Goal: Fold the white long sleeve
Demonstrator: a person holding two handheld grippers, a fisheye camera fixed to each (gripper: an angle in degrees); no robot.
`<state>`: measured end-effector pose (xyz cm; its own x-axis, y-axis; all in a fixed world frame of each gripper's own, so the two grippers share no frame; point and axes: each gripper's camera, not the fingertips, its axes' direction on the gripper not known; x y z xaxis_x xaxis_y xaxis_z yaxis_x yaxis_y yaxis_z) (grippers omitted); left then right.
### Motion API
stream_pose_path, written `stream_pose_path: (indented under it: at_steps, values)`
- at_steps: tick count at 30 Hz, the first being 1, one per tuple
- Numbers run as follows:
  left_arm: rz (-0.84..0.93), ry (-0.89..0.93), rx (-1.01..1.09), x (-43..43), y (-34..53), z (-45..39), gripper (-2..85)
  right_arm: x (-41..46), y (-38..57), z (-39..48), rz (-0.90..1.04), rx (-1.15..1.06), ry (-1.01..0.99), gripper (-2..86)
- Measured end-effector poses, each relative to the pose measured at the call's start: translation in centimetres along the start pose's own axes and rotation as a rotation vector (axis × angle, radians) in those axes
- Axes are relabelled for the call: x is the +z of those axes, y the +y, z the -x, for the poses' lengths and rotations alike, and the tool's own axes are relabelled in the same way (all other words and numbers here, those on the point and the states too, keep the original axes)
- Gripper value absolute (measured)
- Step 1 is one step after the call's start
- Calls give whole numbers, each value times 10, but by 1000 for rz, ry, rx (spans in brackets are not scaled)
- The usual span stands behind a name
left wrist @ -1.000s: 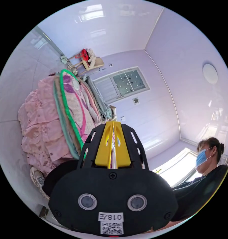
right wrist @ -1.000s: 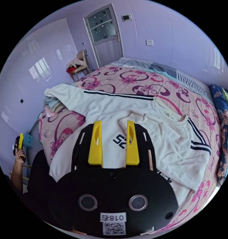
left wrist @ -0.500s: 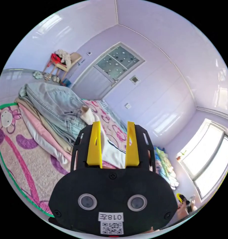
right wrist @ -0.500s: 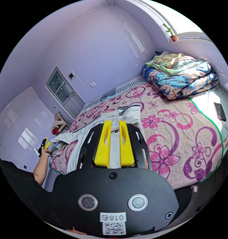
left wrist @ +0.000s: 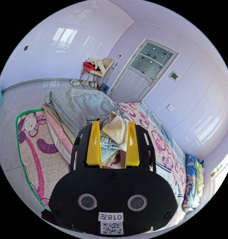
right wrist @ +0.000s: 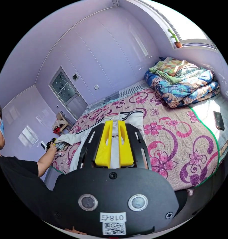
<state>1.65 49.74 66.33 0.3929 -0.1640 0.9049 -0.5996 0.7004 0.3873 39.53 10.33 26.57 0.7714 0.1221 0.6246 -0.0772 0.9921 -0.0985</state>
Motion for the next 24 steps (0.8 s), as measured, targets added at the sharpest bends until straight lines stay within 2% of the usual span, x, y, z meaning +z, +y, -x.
stream_pose_path:
  at_steps: [5,9,15,17,20,24]
  values:
    - [1,23,-26,-25,-29,3,130,6,11,-10,-2,32,-31,29]
    - [61,4,-17,-32,-65,-1,59,2,18,-17,-14,37,-25,21]
    - [63,199,-86,-60,-124,7,22,-15,32,-36,-65,70,-11,11]
    - [46,310,-34,-71,-145,-6,19,-19,36,-43,-76,79,-15,10]
    - [31,441,155,-95,-177,-67,17,-27,44,-58,-93,100,-24,8]
    - [11,650,388,-126,-191,-191,17,-44,58,-84,-126,150,-25,6]
